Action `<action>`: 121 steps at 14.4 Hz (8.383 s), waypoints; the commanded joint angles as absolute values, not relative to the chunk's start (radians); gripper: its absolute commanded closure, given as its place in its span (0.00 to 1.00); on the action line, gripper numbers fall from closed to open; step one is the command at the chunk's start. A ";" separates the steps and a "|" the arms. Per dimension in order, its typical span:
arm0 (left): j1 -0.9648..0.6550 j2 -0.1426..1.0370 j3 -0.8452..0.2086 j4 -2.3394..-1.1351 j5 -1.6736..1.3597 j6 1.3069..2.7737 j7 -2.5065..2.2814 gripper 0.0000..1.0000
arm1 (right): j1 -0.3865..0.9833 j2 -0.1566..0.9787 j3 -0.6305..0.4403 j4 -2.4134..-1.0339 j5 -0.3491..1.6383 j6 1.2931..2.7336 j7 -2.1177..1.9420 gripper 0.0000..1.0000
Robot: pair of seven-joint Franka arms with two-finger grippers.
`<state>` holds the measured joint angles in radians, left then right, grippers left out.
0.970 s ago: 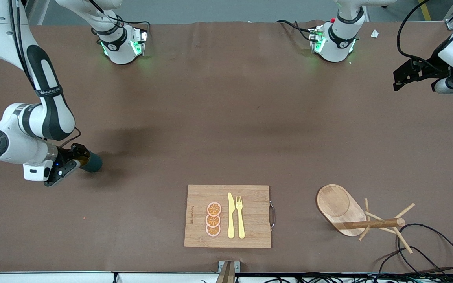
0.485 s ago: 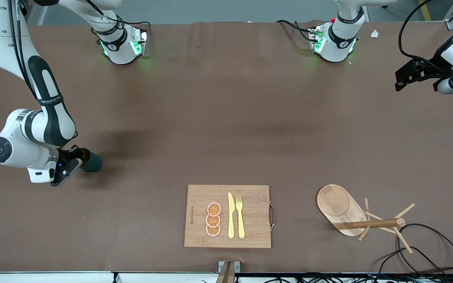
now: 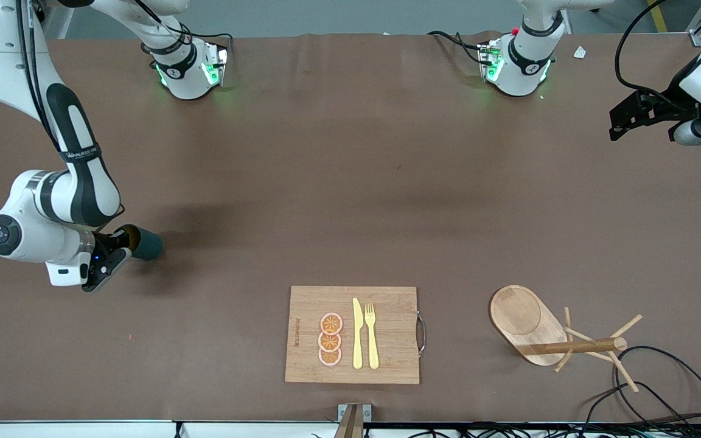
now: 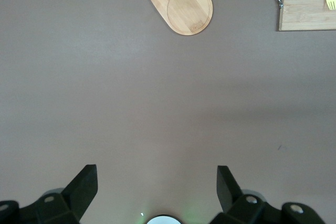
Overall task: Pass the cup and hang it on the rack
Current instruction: 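Close the right gripper on the teal mug's rim, then lift the mug with the right gripper and carry it toward the table middle, then lower the mug with the right gripper while the left gripper approaches, then grasp the mug handle with the left gripper while the right gripper withdraws, then carry the mug with the left gripper toward the wooden rack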
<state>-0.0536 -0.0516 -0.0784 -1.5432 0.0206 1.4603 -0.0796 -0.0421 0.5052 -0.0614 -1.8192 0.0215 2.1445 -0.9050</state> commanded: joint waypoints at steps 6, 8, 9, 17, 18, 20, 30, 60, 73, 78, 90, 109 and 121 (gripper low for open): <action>-0.058 -0.044 -0.087 -1.520 0.040 1.448 -0.060 0.00 | 0.179 0.374 -0.060 -1.845 0.067 2.000 -0.354 1.00; -0.055 -0.043 -0.087 -1.520 0.040 1.448 -0.058 0.00 | 0.271 0.371 -0.060 -1.845 0.100 1.999 -0.190 1.00; -0.054 -0.044 -0.087 -1.520 0.041 1.448 -0.058 0.00 | 0.317 0.371 -0.060 -1.845 0.103 2.002 -0.090 1.00; -0.054 -0.044 -0.087 -1.523 0.046 1.442 -0.060 0.00 | 0.629 0.463 -0.061 -1.712 0.149 2.080 0.587 1.00; -0.052 -0.044 -0.087 -1.523 0.046 1.442 -0.060 0.00 | 0.647 0.488 -0.061 -1.680 0.149 2.080 0.632 1.00; -0.058 -0.043 -0.087 -1.522 0.045 1.443 -0.066 0.00 | 0.682 0.535 -0.061 -1.620 0.149 2.080 0.714 1.00; -0.113 0.026 -0.101 -1.520 0.043 1.512 -0.086 0.00 | 0.778 0.627 -0.060 -1.575 0.207 2.146 0.775 1.00; -0.510 0.265 -0.133 -1.532 0.243 1.710 -0.855 0.00 | 0.378 0.348 -0.071 -1.557 0.160 1.660 0.246 0.00; -1.003 0.725 -0.124 -1.338 0.658 1.851 -1.920 0.00 | 0.029 0.181 -0.072 -1.529 -0.051 1.497 -0.092 0.00; -1.049 0.854 -0.121 -1.299 0.745 1.862 -2.141 0.00 | 0.005 0.218 -0.071 -1.405 -0.051 1.440 -0.092 0.00; -1.058 0.897 -0.121 -1.304 0.764 1.862 -2.181 0.40 | -0.008 0.213 -0.063 -1.404 -0.029 1.440 -0.081 0.00; -0.982 0.731 -0.124 -1.302 0.648 1.836 -2.042 1.00 | -0.006 -0.049 -0.064 -1.595 -0.005 1.405 -0.040 0.00; -0.455 0.394 -0.132 -1.296 0.060 1.809 -1.312 1.00 | -0.003 -0.098 -0.061 -1.612 0.006 1.422 -0.041 0.00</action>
